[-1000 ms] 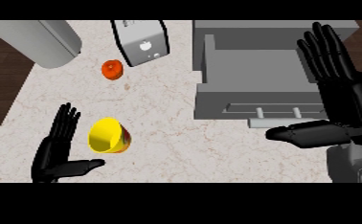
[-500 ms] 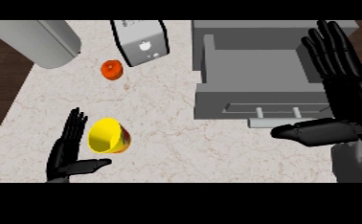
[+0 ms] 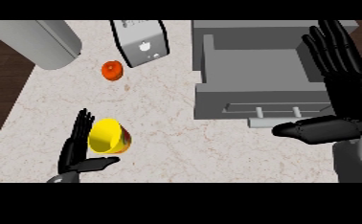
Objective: Pick up the cup, place it into the drawer and close the drawer
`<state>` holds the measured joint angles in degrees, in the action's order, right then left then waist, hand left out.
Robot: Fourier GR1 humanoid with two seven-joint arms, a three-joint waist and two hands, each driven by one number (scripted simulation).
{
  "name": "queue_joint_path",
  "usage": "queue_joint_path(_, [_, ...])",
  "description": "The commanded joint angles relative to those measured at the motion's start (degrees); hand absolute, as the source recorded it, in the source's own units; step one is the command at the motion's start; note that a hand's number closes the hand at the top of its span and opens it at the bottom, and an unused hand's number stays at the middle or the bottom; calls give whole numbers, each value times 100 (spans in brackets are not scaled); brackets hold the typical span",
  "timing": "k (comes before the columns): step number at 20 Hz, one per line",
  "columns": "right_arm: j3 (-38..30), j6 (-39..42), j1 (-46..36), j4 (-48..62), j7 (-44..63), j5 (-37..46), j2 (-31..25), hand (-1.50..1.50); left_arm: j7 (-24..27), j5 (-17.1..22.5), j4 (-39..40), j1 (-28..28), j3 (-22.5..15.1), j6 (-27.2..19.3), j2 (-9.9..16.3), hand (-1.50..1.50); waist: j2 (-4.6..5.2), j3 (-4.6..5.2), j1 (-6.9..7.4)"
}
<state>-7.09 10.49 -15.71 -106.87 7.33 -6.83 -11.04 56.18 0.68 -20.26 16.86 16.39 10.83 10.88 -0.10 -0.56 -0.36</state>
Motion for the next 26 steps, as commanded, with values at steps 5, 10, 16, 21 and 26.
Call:
queue_joint_path(5, [-273, 112, -268, 281, -91, -170, -183, -150, 346, -63, 730, 597, 86, 1, 46, -150, 60, 74, -68])
queue_joint_path(10, [-269, 213, -21, 101, -85, -253, -191, -150, 456, -105, 731, 560, -8, 331, 35, -150, 50, 72, -74])
queue_joint_path(16, [-117, 141, -27, 125, -91, -91, -104, -150, 477, 27, 646, 691, -45, 1196, -168, 150, 62, 77, -82])
queue_joint_path(21, [-47, 89, 85, -84, -15, 0, -82, -150, 1355, -127, 307, 645, 43, -655, -396, 150, 63, 78, -116])
queue_joint_path(26, [-188, 107, 72, -63, -52, -127, -108, -150, 1547, 4, 294, 818, 302, -875, -270, 150, 62, 75, -115])
